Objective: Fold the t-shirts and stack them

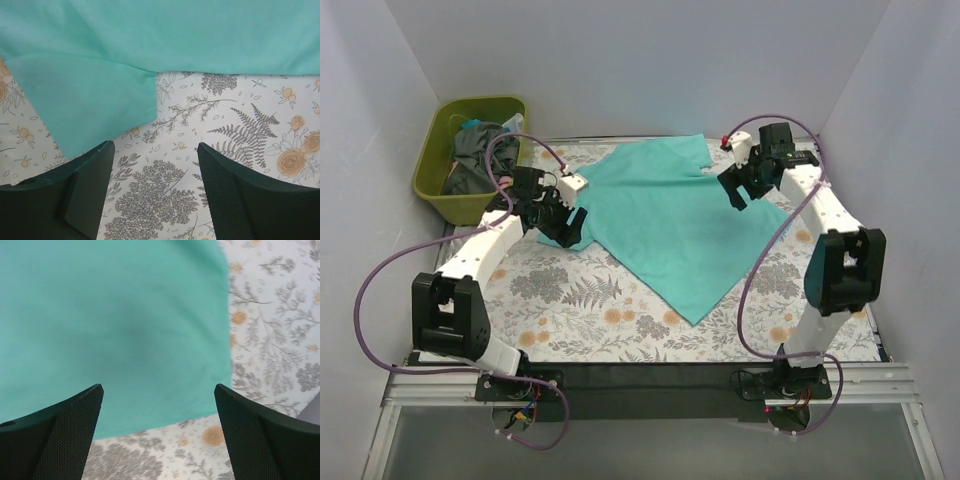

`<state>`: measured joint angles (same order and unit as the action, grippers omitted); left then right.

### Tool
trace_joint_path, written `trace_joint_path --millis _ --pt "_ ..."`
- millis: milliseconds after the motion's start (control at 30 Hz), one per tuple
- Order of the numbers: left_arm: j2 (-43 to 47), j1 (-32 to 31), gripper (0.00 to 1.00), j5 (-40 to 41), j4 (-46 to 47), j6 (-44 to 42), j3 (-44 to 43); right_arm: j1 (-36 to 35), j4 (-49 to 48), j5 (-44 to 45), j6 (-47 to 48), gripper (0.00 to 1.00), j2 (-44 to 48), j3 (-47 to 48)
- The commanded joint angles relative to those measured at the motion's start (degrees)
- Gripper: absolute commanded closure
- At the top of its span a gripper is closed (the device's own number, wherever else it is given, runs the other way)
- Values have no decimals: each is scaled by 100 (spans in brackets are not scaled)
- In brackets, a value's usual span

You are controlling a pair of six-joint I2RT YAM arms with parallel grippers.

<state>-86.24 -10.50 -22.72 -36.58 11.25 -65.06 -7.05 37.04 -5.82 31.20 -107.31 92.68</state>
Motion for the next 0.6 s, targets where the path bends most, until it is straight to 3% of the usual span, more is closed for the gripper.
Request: trace_joint_path --millis 0,233,333,500,567 --pt "-112 -5 37 119 115 -131 239 -437 427 -709 -192 18 833 -976" --pt "-402 -180 43 364 774 36 380 -1297 585 -1518 -641 49 1572 -2375" --pt "-631 -294 46 583 1046 62 406 -1535 568 -1605 -729 53 1538 -2658" --pt "-1245 -444 50 866 1311 -8 301 -1738 375 -1790 -879 50 1362 -2922" --pt "-1413 -479 59 1023 1337 -52 266 -1800 313 -1799 -914 48 1318 -3045"
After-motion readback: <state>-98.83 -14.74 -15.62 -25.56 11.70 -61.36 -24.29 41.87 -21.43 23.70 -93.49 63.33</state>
